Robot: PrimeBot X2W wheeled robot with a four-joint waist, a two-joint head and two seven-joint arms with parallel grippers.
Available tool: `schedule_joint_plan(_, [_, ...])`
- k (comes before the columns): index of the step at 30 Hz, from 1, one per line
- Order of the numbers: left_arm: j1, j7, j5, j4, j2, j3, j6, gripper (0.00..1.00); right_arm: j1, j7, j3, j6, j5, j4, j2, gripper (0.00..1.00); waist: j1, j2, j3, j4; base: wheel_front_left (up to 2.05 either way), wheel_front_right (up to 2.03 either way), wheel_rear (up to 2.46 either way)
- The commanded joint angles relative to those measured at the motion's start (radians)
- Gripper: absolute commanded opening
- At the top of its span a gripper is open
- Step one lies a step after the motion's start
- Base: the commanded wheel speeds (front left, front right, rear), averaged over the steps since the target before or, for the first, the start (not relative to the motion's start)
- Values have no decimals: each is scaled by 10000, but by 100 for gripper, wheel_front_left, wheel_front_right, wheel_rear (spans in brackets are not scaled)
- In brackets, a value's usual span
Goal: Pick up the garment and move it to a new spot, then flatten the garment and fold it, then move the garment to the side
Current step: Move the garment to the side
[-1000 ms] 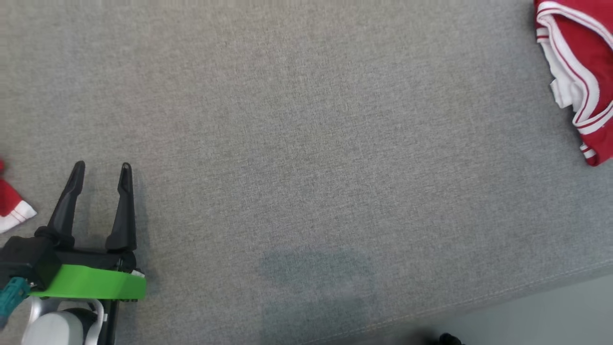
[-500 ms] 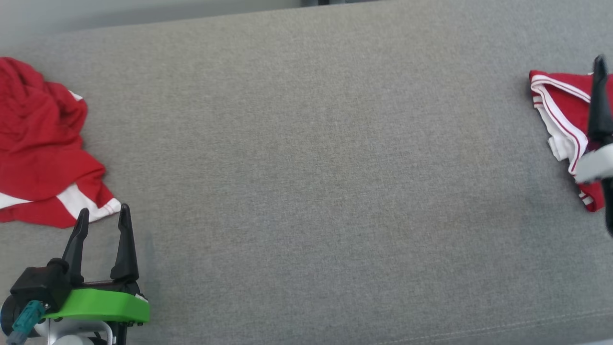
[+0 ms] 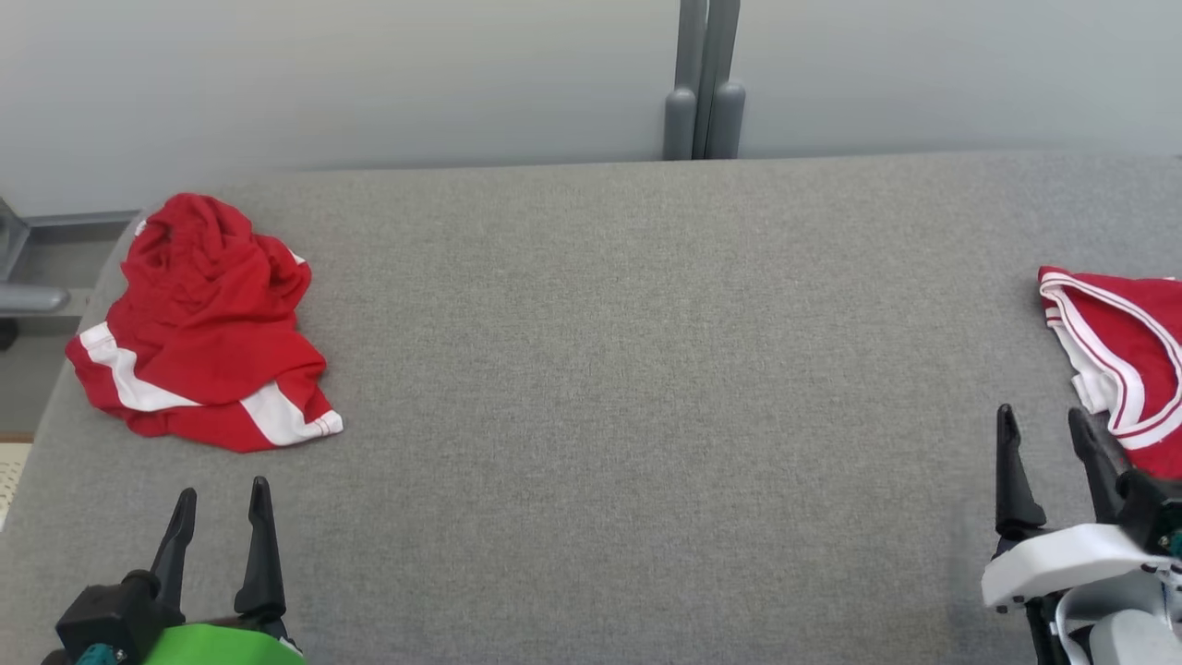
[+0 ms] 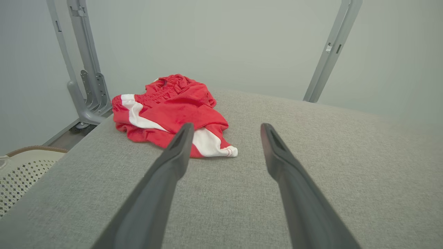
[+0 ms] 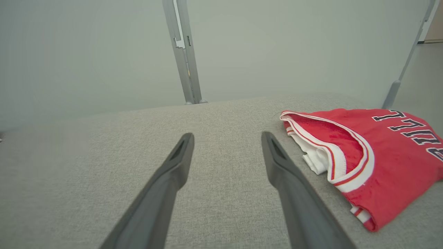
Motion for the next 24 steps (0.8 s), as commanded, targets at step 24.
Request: schedule_joint_plan(24, [77,-34,366,-31,-83,113,-247,100,489,-51,38,-10,-1047,-227,516,100,1,0,-413,-581,0,0,0])
